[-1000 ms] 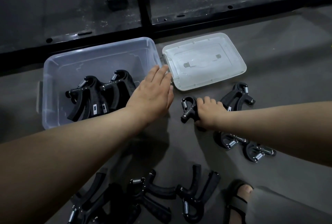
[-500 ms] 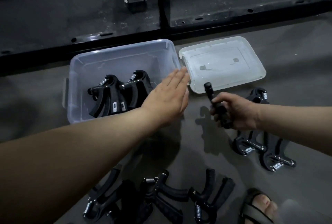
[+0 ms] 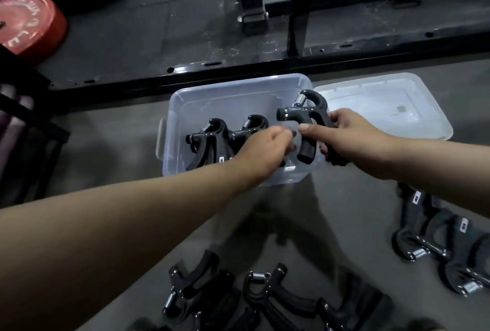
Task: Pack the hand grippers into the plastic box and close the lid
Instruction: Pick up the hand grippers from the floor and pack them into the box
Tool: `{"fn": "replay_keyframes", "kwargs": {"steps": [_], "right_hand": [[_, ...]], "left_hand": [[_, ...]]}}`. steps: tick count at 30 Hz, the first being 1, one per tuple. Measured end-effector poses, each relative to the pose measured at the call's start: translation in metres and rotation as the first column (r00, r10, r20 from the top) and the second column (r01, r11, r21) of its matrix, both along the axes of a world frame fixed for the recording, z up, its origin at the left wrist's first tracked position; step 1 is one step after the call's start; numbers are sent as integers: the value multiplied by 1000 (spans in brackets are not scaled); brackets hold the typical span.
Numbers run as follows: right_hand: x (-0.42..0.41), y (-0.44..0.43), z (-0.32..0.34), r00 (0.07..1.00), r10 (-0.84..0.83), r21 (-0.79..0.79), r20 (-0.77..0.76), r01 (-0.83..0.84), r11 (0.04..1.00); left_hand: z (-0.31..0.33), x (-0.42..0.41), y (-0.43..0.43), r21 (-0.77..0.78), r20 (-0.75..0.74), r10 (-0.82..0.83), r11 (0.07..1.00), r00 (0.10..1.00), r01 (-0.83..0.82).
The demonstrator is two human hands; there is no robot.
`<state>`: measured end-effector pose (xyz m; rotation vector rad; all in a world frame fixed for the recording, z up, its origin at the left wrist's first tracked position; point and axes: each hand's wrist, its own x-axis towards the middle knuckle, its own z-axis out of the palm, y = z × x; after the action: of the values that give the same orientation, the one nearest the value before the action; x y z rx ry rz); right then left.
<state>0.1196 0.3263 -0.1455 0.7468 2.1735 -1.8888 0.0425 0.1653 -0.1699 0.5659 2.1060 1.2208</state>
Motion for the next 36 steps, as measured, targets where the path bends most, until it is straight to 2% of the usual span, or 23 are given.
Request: {"fn": "replay_keyframes", "kwargs": {"steps": [2, 4, 8, 9, 10, 12, 14, 17, 18, 21, 25, 27, 30, 33, 36], "right_hand": [[-4, -3, -7, 998, -54, 85, 19, 52, 995], [-5, -6, -12, 997, -79, 93, 7, 78, 993], [-12, -19, -10, 996, -74, 29, -48, 75, 997], [-14, -24, -8, 996, -34, 90, -79, 41, 995], [-16, -25, -9, 991, 58, 235, -119, -28, 972], [-18, -26, -16, 956, 270, 526, -118, -170, 833], [-14, -26, -28, 920, 392, 687, -11, -278, 672], [-11, -32, -45, 855, 506, 907, 114, -298, 298], [-12, -32, -47, 855, 502, 932, 132, -279, 232], [-16, -33, -43, 871, 458, 934, 178, -297, 201], [-16, -36, -45, 861, 464, 927, 209, -325, 186], [-16, -36, -43, 863, 457, 923, 217, -333, 191], [-17, -36, -44, 862, 458, 927, 216, -328, 181], [-17, -36, -45, 864, 460, 929, 205, -320, 186], [-18, -35, -45, 860, 469, 934, 203, -314, 171]], "left_hand": [[11, -5, 7, 118, 319, 107, 981, 942, -152], [19, -8, 12, 170, 451, 88, 968, 888, -183], [23, -9, 10, 122, 398, 111, 978, 911, -172], [22, -12, 7, 122, 386, 139, 972, 912, -200], [23, -17, 3, 118, 382, 184, 962, 906, -245], [25, -31, -9, 77, 341, 298, 936, 892, -342], [27, -47, -28, 16, 291, 407, 903, 866, -429], [33, -64, -61, -66, 237, 531, 845, 814, -531], [34, -67, -69, -94, 216, 573, 818, 791, -567], [34, -71, -88, -176, 150, 655, 755, 740, -632], [18, -63, -97, -316, -6, 516, 812, 856, -491], [8, -56, -97, -358, -60, 478, 809, 876, -466], [-5, -51, -97, -501, -215, 389, 743, 896, -443], [-7, -45, -94, -644, -317, 203, 671, 927, -367], [-4, -43, -96, -693, -394, 37, 644, 918, -324]]}}
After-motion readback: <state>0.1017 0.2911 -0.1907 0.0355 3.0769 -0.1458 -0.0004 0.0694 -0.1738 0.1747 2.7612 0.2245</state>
